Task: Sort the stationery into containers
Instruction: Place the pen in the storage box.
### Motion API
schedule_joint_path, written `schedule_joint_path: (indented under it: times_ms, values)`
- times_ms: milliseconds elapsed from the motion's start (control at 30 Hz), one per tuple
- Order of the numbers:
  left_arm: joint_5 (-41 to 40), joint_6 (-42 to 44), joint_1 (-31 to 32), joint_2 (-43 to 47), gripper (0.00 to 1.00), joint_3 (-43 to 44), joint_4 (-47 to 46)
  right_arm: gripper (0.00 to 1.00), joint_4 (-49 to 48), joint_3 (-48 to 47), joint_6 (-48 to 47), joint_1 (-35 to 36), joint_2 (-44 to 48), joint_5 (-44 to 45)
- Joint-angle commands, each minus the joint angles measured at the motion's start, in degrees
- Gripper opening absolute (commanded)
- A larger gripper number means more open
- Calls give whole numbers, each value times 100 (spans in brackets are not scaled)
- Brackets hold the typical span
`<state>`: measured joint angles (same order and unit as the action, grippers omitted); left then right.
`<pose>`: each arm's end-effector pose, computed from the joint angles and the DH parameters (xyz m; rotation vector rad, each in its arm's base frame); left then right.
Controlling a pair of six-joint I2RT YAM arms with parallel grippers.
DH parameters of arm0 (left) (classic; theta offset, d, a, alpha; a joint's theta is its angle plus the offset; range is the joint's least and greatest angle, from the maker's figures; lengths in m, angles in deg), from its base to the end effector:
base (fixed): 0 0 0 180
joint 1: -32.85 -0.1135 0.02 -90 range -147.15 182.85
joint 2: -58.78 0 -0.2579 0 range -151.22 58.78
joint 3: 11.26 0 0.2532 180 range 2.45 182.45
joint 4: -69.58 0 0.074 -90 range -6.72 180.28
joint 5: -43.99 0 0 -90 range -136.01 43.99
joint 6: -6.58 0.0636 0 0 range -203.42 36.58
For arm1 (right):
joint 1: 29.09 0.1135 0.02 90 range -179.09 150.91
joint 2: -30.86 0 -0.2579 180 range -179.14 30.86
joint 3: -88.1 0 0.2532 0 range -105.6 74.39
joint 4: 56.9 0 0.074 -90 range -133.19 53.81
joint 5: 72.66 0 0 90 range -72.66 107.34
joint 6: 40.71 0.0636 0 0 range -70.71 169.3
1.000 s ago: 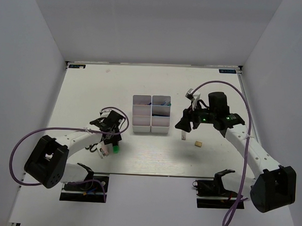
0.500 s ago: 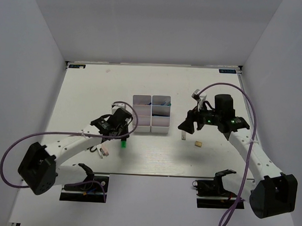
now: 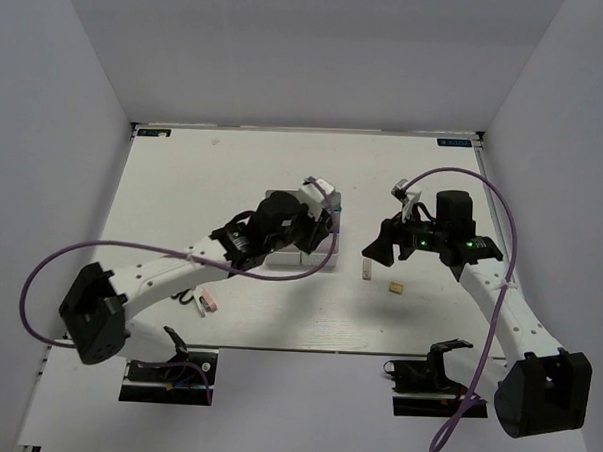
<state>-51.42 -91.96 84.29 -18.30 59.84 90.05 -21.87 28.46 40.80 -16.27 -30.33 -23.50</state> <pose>0.2148 -0.2599 0.2773 0.7025 1.9542 -0.5577 0.2315 0.0953 0.2599 -0.7781 1.9994 0.8246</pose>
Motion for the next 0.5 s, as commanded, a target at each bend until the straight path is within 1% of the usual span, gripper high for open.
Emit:
schedule_joint_path:
  times_ms: [0,33,67,100,133,200,400,467]
  values:
    - [1496,1265,-248,-613,0,615,-774,75,-93,40,-109,-148,28,-20]
    - [2221,1354,-414,-728,0,999,-695,75,-93,32,-100,-183,45,-38]
    - [2402,1398,-485,-843,0,1090,-520,75,-102,49,-117,-183,37,-47]
    - [2744,1433,-669,-1105,0,1160,-457,75,-102,58,-118,-235,46,-82]
    - [3008,1573,-731,-1168,0,1178,-492,75,-111,67,-118,-245,46,-99]
    - [3151,1671,-828,-1317,0,1108,-789,75,-111,84,-118,-271,46,-152]
    - [3222,1776,-1057,-1634,0,941,-957,76,-137,128,-126,-429,28,-258]
    - [3230,1768,-1136,-1705,0,845,-1220,76,-154,137,-126,-473,28,-301]
